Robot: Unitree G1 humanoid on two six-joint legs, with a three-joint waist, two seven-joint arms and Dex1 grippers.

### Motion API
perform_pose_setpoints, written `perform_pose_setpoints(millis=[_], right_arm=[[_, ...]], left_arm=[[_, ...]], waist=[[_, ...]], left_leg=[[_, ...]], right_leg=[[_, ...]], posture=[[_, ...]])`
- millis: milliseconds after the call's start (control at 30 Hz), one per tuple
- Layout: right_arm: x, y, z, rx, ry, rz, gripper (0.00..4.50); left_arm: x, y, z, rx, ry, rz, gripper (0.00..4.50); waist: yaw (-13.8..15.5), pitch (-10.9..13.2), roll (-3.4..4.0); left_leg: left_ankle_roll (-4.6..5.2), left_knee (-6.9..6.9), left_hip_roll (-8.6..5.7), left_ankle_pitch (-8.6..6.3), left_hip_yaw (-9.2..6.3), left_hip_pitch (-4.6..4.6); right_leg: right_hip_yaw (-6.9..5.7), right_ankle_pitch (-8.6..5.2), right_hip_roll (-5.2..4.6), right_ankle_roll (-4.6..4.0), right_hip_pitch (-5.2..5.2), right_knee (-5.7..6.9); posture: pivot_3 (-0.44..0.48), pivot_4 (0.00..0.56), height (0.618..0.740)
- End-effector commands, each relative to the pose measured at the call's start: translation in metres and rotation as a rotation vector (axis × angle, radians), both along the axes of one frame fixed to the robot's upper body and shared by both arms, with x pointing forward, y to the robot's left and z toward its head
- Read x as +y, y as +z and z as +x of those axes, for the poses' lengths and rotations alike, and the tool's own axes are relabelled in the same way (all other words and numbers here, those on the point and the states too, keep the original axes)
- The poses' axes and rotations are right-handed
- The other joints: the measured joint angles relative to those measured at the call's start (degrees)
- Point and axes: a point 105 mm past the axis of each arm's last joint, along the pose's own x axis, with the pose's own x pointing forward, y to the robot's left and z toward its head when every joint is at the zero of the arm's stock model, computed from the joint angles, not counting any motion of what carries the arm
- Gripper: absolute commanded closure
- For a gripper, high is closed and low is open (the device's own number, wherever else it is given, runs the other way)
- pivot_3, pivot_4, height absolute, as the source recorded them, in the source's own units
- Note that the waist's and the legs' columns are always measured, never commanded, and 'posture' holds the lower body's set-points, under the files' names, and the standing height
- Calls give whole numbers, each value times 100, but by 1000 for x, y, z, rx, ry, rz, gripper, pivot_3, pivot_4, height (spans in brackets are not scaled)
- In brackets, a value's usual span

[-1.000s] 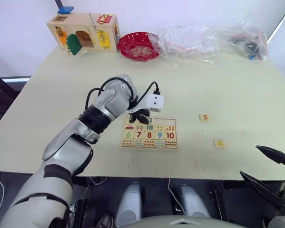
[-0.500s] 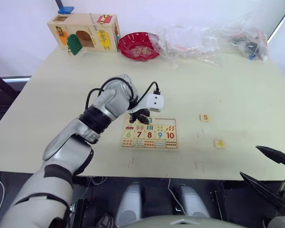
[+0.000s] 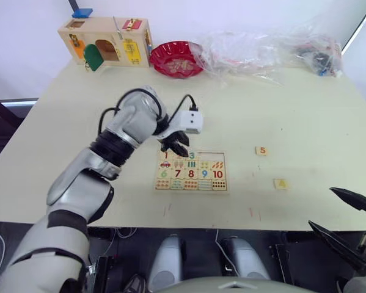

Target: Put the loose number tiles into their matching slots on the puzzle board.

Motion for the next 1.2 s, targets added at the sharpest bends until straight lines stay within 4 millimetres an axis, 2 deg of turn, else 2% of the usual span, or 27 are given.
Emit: perform_pose_setpoints(millis=[33,100,200,300,367,400,633,1200], right_arm=[[1,3,-2,-20,1,-4,0],[2,3,-2,-20,0,-1,0],[3,3,-2,-20,0,6,0],[3,2,-1,-18,0,11,0],[3,2,-1,-16,1,11,0],[3,2,-1,-16,1,11,0],[7,1,-1,-13,6,17,0],[10,2,0,-11,8,17,0]], left_arm=[[2,21,-2,-27,-82,-160,2495],[9,15,1,-14,-89,-168,2495],[7,10,11,-14,-52,-206,2495],[5,-3,11,-31,-108,-219,3275],[2,-11,12,-41,-131,-218,4281],[1,-13,12,-39,-133,-224,4401],[-2,-33,24,-96,-128,-180,4401],[2,-46,23,-89,-149,-129,4401]], waist=[[0,0,1],[0,0,1],[6,0,0],[6,0,0],[4,0,-1],[4,0,-1],[3,0,-1],[2,0,-1]], left_leg=[[0,0,0,0,0,1],[0,0,1,0,-1,1],[0,1,0,0,0,1],[0,1,-1,0,0,-1],[0,1,-1,0,2,-1],[0,1,-1,0,1,-1],[0,1,-1,0,2,0],[0,1,-1,0,2,0]], right_leg=[[0,0,-1,0,0,0],[-1,0,0,0,0,1],[-1,0,1,0,1,2],[-1,1,0,0,2,-1],[1,1,-1,-1,1,-1],[0,2,0,-1,1,0],[0,2,1,-1,1,1],[0,3,1,-2,1,1]], posture=[[0,150,740],[0,150,740],[0,150,740],[0,150,740],[0,150,740],[0,150,740],[0,150,740],[0,150,740]])
